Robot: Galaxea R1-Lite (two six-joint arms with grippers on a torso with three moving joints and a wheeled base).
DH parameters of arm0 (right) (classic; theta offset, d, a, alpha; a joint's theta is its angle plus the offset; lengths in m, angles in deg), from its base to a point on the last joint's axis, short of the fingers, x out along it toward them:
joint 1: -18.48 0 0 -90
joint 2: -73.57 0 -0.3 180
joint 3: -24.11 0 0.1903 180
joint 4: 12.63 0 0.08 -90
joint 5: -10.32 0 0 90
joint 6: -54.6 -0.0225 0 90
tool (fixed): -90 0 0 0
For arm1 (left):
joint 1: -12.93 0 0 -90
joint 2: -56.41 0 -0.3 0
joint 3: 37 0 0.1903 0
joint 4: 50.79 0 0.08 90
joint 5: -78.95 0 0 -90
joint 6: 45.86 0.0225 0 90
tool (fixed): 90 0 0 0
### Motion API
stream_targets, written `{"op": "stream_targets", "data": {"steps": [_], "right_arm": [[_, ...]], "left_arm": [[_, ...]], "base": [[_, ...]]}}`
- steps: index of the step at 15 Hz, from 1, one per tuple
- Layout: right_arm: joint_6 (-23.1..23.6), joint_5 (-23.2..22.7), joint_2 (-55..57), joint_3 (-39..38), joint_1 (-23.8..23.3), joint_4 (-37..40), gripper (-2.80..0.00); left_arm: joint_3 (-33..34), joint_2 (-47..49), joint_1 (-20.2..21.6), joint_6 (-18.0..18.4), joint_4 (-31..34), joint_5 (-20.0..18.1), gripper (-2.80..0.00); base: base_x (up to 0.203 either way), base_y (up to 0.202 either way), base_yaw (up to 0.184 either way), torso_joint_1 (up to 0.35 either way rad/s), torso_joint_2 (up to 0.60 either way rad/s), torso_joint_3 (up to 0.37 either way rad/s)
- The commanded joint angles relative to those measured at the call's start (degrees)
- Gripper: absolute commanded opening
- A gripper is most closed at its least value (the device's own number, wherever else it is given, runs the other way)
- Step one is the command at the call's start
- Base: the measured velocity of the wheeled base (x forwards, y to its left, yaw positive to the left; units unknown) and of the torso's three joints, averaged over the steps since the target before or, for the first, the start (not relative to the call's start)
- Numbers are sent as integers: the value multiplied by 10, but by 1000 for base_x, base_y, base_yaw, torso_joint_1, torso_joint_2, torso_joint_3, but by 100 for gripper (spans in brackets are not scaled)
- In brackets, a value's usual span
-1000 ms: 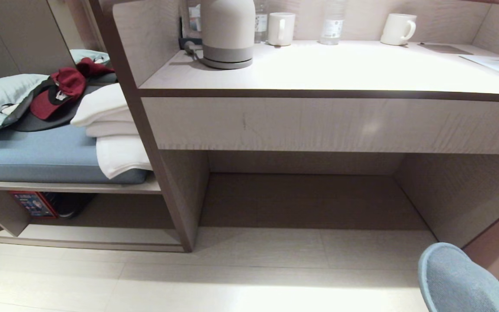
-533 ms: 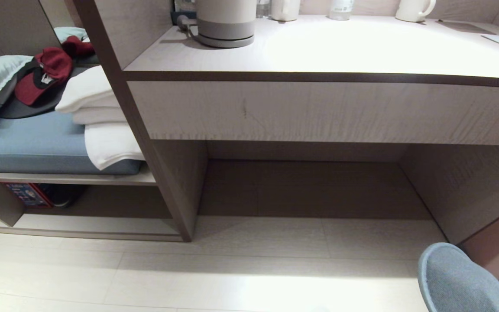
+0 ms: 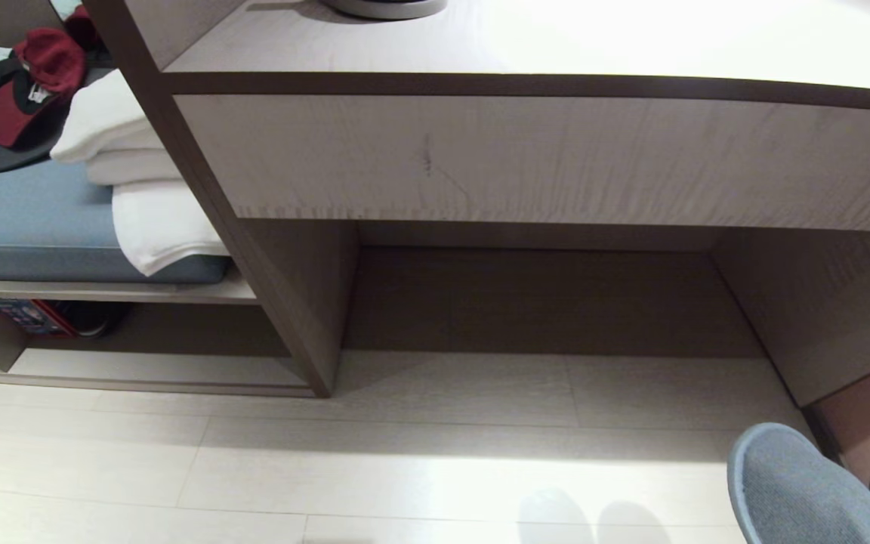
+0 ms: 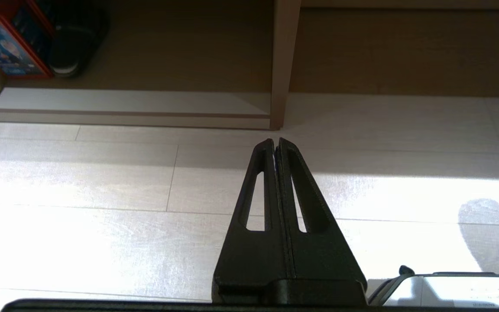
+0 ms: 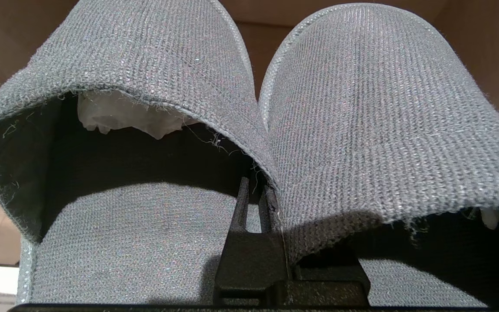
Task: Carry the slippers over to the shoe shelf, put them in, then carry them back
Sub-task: Place the slippers on the floor
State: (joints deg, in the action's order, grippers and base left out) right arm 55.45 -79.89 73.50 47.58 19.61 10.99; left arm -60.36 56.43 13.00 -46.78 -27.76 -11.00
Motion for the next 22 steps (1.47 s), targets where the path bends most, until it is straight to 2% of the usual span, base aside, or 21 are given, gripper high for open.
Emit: {"op": "stream_targets", "data": {"steps": [1, 22], "right_arm": [[0, -1, 1, 0, 0, 0, -280], [0, -1, 1, 0, 0, 0, -280]], "left_arm": [[0, 1, 0, 0, 0, 0, -280], [0, 1, 0, 0, 0, 0, -280]], "base": [[0, 0, 0, 3, 6, -198], [0, 0, 0, 3, 2, -197]]}}
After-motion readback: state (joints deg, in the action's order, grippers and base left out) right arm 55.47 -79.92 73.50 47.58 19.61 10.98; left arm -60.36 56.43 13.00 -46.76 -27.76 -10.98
